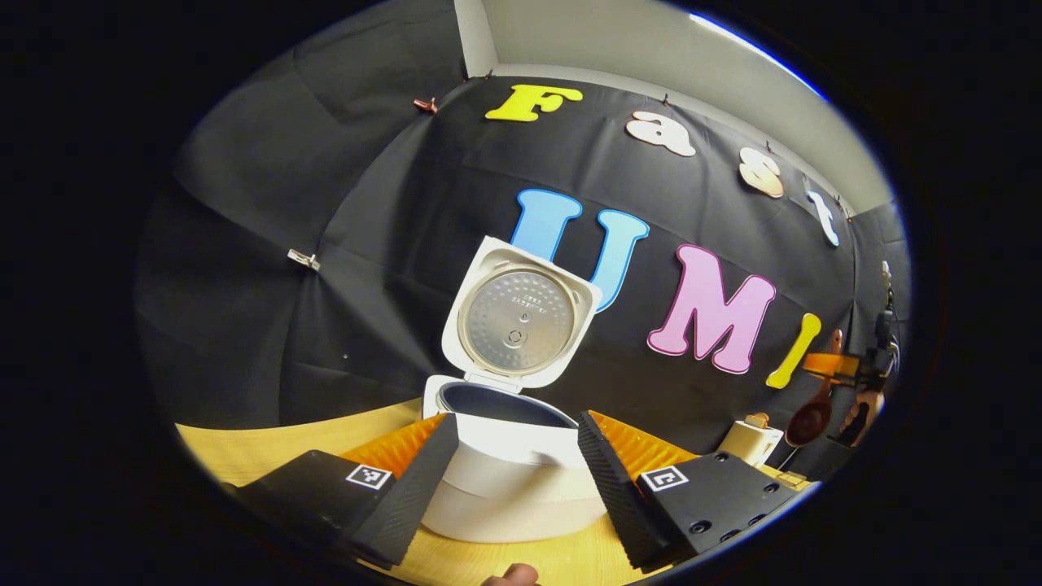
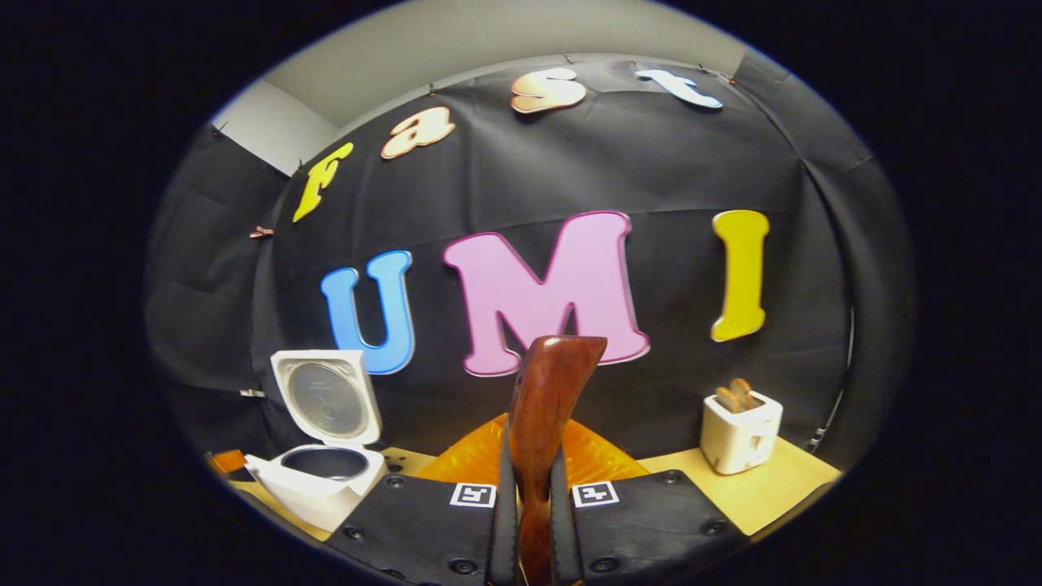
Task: Close the left gripper, press the button to open the rice cooker; take a wooden spoon from the chopstick holder with the right hand, scoop a spoonful of rice and pour it into the rice cooker, then put the wooden spoon back into the chopstick holder.
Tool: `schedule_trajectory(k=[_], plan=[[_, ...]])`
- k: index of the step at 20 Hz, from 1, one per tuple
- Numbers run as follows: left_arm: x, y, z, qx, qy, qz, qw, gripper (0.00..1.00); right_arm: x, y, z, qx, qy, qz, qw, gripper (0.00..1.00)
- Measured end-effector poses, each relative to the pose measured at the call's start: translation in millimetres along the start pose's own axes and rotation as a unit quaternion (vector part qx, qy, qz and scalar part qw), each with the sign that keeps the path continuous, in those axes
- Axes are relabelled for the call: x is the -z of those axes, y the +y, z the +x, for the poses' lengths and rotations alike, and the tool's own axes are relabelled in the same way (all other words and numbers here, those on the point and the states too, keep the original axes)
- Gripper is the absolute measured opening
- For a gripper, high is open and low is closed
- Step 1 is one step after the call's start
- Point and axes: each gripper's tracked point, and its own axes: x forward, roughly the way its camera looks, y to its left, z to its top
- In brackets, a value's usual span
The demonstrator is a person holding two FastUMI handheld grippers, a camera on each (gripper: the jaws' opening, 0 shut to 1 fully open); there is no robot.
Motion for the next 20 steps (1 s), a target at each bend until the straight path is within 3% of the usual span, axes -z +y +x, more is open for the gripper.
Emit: schedule_trajectory(k=[7, 10, 11, 13, 20], plan=[[2, -25, 0, 0.024, 0.001, 0.003, 1.000, 0.95, 37, -104, -29, 0.078, 0.017, -0.046, 0.996, 0.19], [4, -31, -1, 0.026, 0.004, 0.016, 1.000, 0.95, 57, -122, -30, 0.089, 0.029, -0.054, 0.994, 0.19], [3, -32, -1, 0.026, 0.002, 0.019, 0.999, 0.90, 66, -126, -29, 0.091, 0.034, -0.058, 0.994, 0.19], [2, -32, -2, 0.025, 0.000, 0.020, 0.999, 0.95, 80, -131, -27, 0.092, 0.050, -0.056, 0.993, 0.19], [6, -31, 1, 0.019, 0.004, 0.021, 1.000, 0.95, 131, -143, -39, 0.092, 0.093, -0.052, 0.990, 0.19]])
